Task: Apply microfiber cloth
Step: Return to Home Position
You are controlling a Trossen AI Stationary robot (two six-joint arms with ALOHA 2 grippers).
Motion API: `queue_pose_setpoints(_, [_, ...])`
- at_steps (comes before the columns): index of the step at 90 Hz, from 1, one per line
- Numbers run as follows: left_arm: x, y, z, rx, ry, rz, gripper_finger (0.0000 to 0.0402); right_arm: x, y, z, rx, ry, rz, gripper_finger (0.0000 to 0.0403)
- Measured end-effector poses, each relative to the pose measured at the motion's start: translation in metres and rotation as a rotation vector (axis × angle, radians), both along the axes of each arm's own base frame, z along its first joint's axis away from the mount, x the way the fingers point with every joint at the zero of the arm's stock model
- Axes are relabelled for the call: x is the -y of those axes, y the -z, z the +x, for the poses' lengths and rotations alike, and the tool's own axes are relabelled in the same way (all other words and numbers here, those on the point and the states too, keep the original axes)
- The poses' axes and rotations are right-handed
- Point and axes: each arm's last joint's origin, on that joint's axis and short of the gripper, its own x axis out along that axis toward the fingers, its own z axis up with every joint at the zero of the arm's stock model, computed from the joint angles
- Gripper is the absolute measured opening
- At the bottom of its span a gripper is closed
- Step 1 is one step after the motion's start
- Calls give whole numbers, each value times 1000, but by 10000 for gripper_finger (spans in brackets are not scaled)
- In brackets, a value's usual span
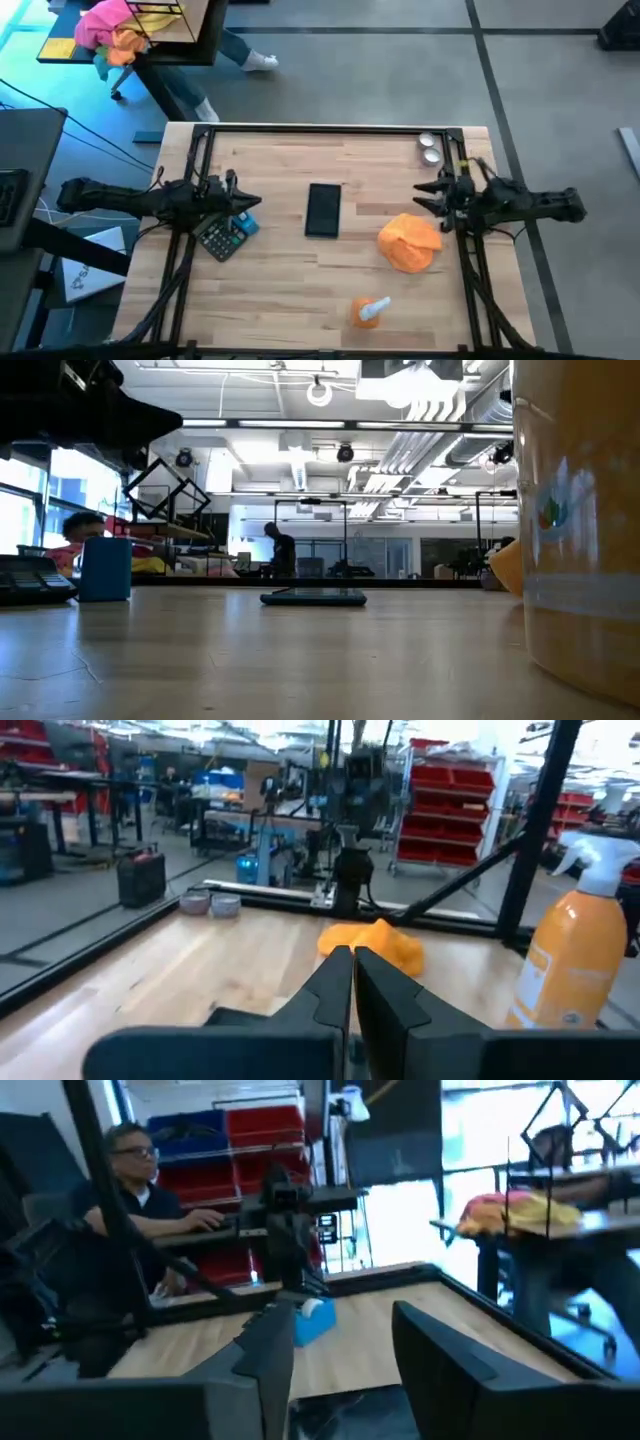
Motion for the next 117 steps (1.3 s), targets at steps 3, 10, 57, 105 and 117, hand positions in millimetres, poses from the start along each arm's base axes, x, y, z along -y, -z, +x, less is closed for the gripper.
queue_pose_setpoints(3, [0,1,-1,-8,8,18,0,0,7,2,18,-5,-14,117])
queue_pose_setpoints(10, [0,7,-4,8,10,33,0,-1,22,5,60,-24,-34,102])
queue_pose_setpoints(57, [0,26,-16,-89,29,26,0,-3,53,9,-107,-79,22,44])
queue_pose_setpoints(105, [1,25,-16,-73,59,-20,0,-3,64,9,-210,-70,129,44])
queue_pose_setpoints(117, [-1,23,-16,-59,-6,39,0,-3,64,9,-215,-70,82,44])
